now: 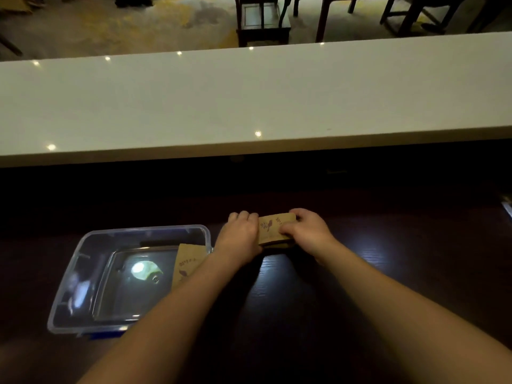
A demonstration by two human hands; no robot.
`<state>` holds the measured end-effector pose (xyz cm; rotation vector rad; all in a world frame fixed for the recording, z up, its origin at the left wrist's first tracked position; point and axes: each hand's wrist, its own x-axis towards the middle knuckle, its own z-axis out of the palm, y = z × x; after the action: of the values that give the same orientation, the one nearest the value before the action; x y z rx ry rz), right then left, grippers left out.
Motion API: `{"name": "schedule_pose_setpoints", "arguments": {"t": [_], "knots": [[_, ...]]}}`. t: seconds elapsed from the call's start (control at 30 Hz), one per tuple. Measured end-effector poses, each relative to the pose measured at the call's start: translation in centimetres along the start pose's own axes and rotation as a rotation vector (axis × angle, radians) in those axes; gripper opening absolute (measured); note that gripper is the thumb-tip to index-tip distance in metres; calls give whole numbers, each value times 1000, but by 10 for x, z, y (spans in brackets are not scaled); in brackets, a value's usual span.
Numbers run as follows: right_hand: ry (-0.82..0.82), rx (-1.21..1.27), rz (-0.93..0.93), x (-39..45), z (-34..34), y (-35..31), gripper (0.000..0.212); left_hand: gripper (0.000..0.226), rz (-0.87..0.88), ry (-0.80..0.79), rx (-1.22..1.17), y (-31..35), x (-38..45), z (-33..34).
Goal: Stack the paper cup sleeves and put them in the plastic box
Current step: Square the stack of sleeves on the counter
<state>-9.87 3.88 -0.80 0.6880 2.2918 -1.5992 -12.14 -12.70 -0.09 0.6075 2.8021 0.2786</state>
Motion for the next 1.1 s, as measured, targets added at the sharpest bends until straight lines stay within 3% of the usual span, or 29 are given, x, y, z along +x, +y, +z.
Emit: {"name": "schedule_pose_setpoints", "arguments": {"t": [0.07, 0.17, 0.27, 0.33, 0.6, 0.83, 1.0, 1.1], "knots": [[12, -116, -13, 6, 2, -3, 50, 71, -17, -15, 31, -3, 5, 2], [35, -290, -22, 11, 5, 1, 43, 80, -38, -97, 19, -8, 10, 7], [-18, -368, 24, 15, 4, 8, 71, 82, -29, -156, -53, -12, 14, 10], [-84, -420, 18, 20, 1, 8, 78, 82, -15, -158, -80, -14, 16, 9], [-339, -751, -71, 25, -11, -3, 47, 88, 17, -300, -103, -13, 14, 6], [-376, -591, -79, 10, -11, 10, 43, 85, 27, -402, -205, -16, 8, 0], [-304, -334, -164, -9, -25, 30, 46, 55, 22, -271, -400, -9, -7, -4], [-245, -300, -272, -24, -39, 45, 70, 52, 62, -59, -436, 4, -27, 2]]}}
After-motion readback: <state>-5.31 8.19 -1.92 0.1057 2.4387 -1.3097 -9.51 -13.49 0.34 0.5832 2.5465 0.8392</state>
